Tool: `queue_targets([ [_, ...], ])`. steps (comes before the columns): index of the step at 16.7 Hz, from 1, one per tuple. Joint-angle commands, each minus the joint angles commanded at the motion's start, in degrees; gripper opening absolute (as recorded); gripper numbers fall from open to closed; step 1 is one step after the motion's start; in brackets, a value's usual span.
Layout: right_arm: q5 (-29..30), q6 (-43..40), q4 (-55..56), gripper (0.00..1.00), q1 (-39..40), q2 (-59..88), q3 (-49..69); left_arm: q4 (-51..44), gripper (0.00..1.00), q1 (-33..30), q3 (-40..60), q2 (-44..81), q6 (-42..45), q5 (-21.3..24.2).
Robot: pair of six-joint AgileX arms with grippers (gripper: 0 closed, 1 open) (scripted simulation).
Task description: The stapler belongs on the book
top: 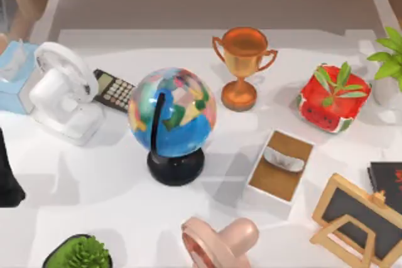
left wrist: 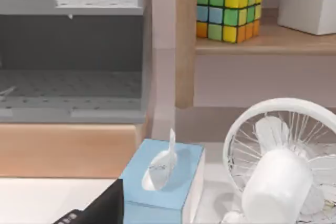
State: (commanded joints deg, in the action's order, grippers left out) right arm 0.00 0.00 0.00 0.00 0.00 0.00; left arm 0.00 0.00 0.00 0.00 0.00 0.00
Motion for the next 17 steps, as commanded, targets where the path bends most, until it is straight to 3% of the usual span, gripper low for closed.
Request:
queue_targets([
  [8, 0.1, 0.2, -6.7, 1.0, -1.4, 11.2, 8.9, 0.0, 1.0, 0.0, 0.0, 0.0, 0.0, 0.0],
  [17, -0.3, -0.7, -32.0, 1.0, -6.7, 55.8, 48.1, 0.0, 1.0, 0.0, 0.0, 0.0, 0.0, 0.0],
])
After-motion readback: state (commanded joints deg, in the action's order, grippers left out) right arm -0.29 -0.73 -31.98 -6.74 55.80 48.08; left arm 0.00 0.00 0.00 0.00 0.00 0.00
